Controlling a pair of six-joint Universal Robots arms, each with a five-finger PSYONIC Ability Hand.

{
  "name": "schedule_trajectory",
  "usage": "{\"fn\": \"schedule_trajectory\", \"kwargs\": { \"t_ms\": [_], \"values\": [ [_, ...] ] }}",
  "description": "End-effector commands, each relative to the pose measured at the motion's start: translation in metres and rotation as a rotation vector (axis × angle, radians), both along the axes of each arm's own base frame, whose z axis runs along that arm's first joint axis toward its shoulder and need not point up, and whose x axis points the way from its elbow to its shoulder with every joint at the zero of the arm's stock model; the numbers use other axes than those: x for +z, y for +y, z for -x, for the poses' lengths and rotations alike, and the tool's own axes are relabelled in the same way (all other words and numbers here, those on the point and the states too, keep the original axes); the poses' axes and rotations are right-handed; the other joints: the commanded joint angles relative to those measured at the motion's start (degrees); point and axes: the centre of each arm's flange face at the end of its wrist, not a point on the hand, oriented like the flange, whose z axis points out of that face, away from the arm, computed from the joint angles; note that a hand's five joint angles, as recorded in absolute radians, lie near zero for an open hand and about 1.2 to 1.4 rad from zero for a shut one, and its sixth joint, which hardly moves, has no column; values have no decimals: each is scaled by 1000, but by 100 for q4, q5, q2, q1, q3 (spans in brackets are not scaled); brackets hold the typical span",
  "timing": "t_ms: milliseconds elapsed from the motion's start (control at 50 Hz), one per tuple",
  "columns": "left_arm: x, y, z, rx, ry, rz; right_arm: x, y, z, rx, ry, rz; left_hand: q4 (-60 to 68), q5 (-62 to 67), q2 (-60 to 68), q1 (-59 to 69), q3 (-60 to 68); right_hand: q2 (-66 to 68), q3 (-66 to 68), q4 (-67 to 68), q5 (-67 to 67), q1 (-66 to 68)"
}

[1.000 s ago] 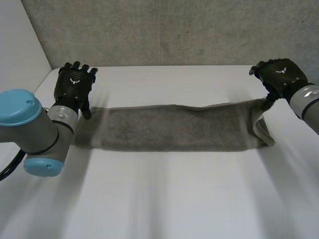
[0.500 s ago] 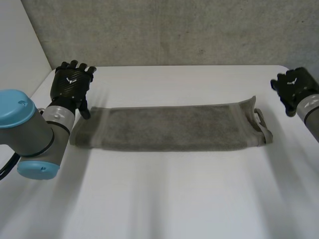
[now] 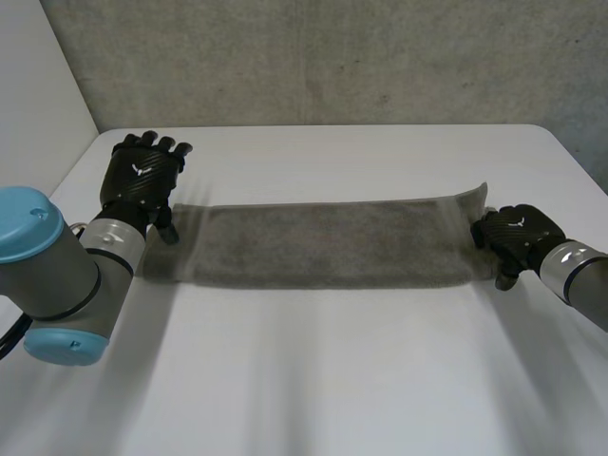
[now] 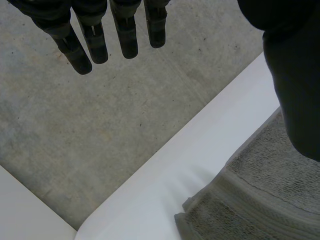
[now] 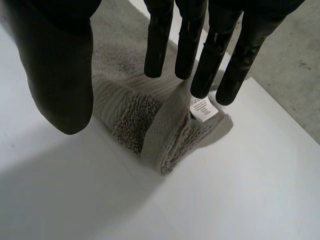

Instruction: Fold the towel.

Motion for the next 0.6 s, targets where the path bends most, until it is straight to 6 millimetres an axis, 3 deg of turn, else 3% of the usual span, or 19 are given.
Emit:
{"fn": "schedule_trajectory", "kwargs": {
  "t_ms": [20,120,140,160,180,200,220,360,420,460,480,500,560,600],
  "values": [
    [0,-1,-1,0,61,-24,-22,-16,4,-36,26,23,-410,-1168,-395,-412,-304,500,469,486,447,457],
    [-1,-2,-3,3,83,-36,-30,-26,8,-82,54,40,-410,-1168,-395,-412,-304,800,770,787,747,757],
    [-1,-2,-3,2,84,-35,-31,-28,9,-91,66,47,-410,-1168,-395,-412,-304,1686,1655,1672,1633,1642],
    [-1,-2,-3,2,84,-34,-31,-28,9,-91,66,47,-410,-1168,-395,-412,-304,1695,1664,1681,1642,1651],
    [-1,-2,-3,2,84,-34,-33,-30,10,-99,79,54,-410,-1168,-395,-412,-304,3343,3313,3330,3290,3300],
    [-1,-2,-3,2,84,-34,-33,-30,10,-99,79,54,-410,-1168,-395,-412,-304,3360,3329,3346,3307,3316],
    [-1,-2,-3,2,84,-34,-33,-33,13,-111,93,68,-410,-1168,-395,-412,-304,4586,4556,4573,4533,4543],
    [0,-2,-3,6,84,-33,-26,-42,34,-214,180,117,-410,-1168,-395,-412,-304,4599,4568,4585,4546,4555],
    [4,-2,-4,7,87,-24,-15,-46,49,-244,256,145,-410,-1168,-395,-412,-304,4599,4568,4585,4546,4555],
    [10,-2,-7,14,91,-9,-6,-51,77,-273,383,156,-426,-1184,-411,-428,-320,4599,4568,4585,4546,4555],
    [10,-2,-7,14,91,-9,-6,-51,77,-273,384,156,-427,-1184,-412,-428,-320,4599,4568,4585,4546,4555],
    [11,-1,-10,21,91,-12,-4,-54,90,-282,448,158,-427,-1184,-412,-428,-320,4599,4568,4585,4546,4555],
    [18,-2,-16,35,94,2,6,-63,108,-298,548,184,-427,-1184,-412,-428,-320,4599,4568,4585,4546,4555],
    [20,-3,-19,44,95,6,13,-66,109,-305,571,209,-427,-1184,-412,-428,-320,4599,4568,4585,4546,4555]
  ]
}}
